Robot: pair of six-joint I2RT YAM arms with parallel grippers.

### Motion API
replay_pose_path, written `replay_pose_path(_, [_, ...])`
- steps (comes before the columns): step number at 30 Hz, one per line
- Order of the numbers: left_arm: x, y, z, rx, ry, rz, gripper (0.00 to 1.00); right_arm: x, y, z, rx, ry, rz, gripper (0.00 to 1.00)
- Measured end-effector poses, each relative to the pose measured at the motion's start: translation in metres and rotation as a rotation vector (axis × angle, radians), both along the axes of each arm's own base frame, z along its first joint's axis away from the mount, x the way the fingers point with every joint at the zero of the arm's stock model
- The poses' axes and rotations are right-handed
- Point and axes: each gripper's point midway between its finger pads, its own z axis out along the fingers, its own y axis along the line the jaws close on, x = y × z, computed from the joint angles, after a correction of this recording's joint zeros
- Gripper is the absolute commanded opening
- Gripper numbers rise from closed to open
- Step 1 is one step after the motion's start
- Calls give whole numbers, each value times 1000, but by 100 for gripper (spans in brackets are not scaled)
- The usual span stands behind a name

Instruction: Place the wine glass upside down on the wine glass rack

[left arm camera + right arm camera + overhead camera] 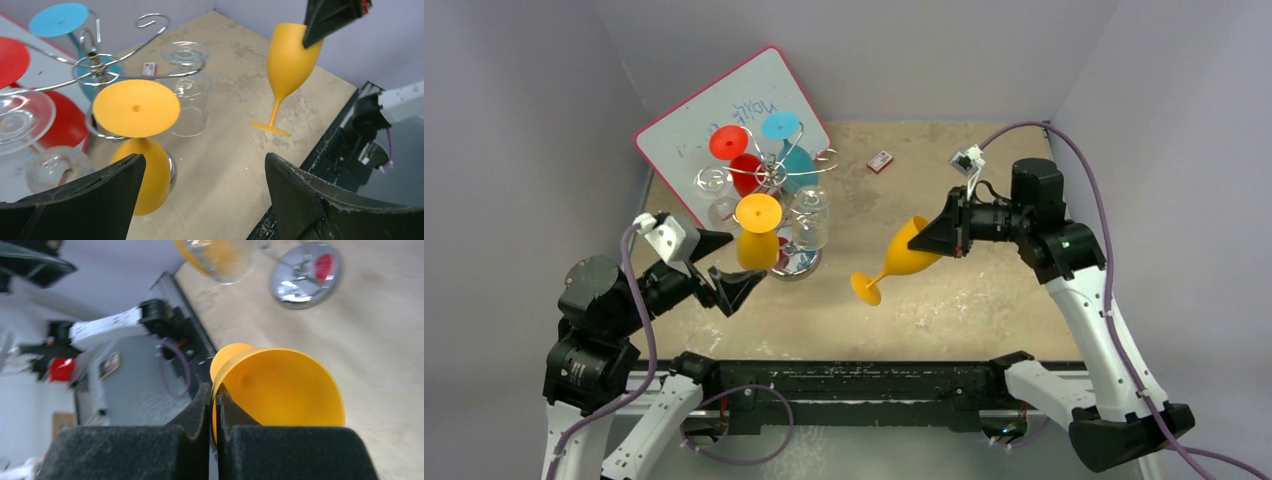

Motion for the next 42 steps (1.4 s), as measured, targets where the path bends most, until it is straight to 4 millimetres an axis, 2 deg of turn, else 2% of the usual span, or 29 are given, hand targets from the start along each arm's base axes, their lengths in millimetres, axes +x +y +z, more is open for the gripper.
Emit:
replay_pose_path(3, [-15,-11,-4,12,-52,-112,87,-18,17,11,83,40,127,0])
replay_pose_path(6, [-31,-20,2,27,-126,-213,86,-31,29,28,177,58,228,0])
replay_pose_path(13, [-54,-34,8,58,-226,-395,81,-57,36,62,354,70,332,0])
replay_pose_path(16, [-58,-37,7,66,-250,-435,79,-62,39,76,394,62,367,0])
replay_pose_path(21, [-56,-47,2,64,-262,-527,75,-67,48,88,430,75,419,0])
replay_pose_path(27, [-51,-55,0,66,-258,-603,74,-66,62,93,454,107,455,0])
replay_pose_path(37, [-67,-59,-2,71,-288,-712,69,-50,82,118,504,98,493,0])
replay_pose_path(42, [-67,-60,-5,74,-281,-735,67,-51,92,127,523,97,537,0])
